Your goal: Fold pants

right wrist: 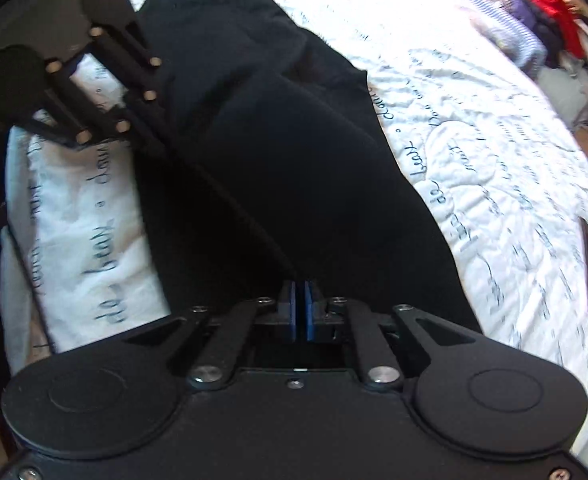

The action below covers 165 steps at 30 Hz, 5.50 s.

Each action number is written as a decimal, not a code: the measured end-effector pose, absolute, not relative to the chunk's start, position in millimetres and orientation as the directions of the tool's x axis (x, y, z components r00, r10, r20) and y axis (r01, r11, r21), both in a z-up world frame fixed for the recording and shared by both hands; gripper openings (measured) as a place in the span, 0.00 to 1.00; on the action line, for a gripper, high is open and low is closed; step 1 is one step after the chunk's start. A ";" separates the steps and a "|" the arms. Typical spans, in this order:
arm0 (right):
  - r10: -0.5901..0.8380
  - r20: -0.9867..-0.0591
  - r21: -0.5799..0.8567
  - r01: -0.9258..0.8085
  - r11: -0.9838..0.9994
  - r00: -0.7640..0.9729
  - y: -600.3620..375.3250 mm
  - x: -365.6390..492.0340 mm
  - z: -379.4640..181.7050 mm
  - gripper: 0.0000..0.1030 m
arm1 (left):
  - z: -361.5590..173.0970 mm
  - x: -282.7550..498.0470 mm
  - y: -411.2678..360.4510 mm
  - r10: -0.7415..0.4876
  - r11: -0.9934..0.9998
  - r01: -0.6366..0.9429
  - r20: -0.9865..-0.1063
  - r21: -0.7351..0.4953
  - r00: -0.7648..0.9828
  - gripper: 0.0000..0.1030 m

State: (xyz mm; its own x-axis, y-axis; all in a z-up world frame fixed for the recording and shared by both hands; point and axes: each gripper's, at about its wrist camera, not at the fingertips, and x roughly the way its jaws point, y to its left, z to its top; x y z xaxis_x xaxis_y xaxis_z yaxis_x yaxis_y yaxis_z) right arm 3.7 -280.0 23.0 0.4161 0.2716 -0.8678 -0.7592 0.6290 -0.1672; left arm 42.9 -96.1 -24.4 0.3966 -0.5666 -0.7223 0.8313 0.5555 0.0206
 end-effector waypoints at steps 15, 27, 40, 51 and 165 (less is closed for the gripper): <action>0.175 -0.811 -0.273 -0.625 0.732 0.559 -280.6 -82.6 20.8 0.01 | -31.9 28.9 -88.0 -0.567 0.506 0.860 -0.727 0.065 0.388 0.03; 0.083 -0.818 -0.459 -0.732 0.504 0.570 -257.4 -61.9 27.5 0.32 | -32.4 31.1 -86.9 -0.567 0.532 0.846 -0.726 0.038 0.389 0.03; 0.031 -0.815 -0.463 -0.683 0.565 0.578 -249.4 -97.7 4.9 0.03 | -34.8 22.6 -82.7 -0.581 0.475 0.878 -0.727 0.063 0.367 0.04; 0.100 -0.744 -0.364 -0.526 0.769 0.661 -292.7 -102.9 37.9 0.09 | 2.9 23.6 -85.9 -0.663 0.416 0.908 -0.699 -0.047 0.267 0.24; 0.429 -0.649 0.121 -0.472 0.873 0.628 -194.8 163.1 -9.1 0.35 | -38.9 101.9 -26.0 -0.270 0.882 0.466 -0.731 0.073 0.626 0.75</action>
State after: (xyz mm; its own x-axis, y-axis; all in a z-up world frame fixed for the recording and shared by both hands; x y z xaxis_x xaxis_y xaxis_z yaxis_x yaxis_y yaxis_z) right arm 163.1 -194.8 -9.1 0.6279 0.4291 -0.6493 -0.4718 0.8734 0.1209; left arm 101.9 -26.0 -38.9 0.6264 -0.2704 -0.7311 0.4659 0.8818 0.0732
